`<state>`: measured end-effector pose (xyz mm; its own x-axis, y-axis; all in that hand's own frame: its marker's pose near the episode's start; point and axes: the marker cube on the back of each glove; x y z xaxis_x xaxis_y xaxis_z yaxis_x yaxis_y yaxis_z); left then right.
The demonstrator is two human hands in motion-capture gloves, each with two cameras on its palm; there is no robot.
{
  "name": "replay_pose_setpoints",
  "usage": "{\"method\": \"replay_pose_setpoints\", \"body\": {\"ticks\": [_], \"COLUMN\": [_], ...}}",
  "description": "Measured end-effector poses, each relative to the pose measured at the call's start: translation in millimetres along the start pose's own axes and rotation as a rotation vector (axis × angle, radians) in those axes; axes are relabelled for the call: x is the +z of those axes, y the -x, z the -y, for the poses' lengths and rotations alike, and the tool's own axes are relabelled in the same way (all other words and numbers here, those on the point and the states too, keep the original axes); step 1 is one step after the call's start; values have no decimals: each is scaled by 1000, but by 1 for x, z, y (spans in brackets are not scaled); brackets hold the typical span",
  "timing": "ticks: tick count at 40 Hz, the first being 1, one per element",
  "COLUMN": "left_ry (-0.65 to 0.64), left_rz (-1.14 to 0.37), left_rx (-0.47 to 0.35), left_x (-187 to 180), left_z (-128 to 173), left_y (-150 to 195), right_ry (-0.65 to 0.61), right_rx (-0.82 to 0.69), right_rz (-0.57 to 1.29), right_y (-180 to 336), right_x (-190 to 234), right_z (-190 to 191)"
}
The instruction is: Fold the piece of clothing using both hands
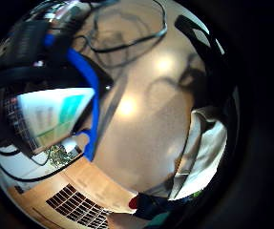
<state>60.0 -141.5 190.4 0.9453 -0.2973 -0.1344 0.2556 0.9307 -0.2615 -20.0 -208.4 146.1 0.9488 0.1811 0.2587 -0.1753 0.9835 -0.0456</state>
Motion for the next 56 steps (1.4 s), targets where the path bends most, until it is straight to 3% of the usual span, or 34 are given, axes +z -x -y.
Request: {"method": "replay_pose_setpoints", "body": {"ticks": [5,12,17,20,25,31,35,44,52,56], "left_ry": [-266,-145,-171,-154,-16,107,80,54,55,91], "left_rz": [-11,-339,-349,-309,-260,-226,-207,-126,-141,-159], "left_rx": [36,181,236,241,211,195,188,204,205,225], "left_x": [-35,-51,-39,-25,3,25,30,26,12,11], "left_z": [-6,-55,-67,-76,-81,-80,-72,-64,-72,-78], "left_y": [3,-10,-14,-16,-15,-17,-21,-22,-9,-8], "right_ry": [-52,258,331,286,223,152,76,31,-60,-73], "right_rx": [58,129,208,237,265,180,218,253,356,371], "right_rz": [-62,-23,19,15,-8,-48,-75,139,31,16], "right_y": [-11,-28,-45,-51,-49,-30,-28,-52,-94,-109], "right_x": [-25,-36,-16,-1,12,22,26,27,-3,-4], "right_z": [-17,-54,-66,-64,-60,-59,-58,-53,-57,-34]}}
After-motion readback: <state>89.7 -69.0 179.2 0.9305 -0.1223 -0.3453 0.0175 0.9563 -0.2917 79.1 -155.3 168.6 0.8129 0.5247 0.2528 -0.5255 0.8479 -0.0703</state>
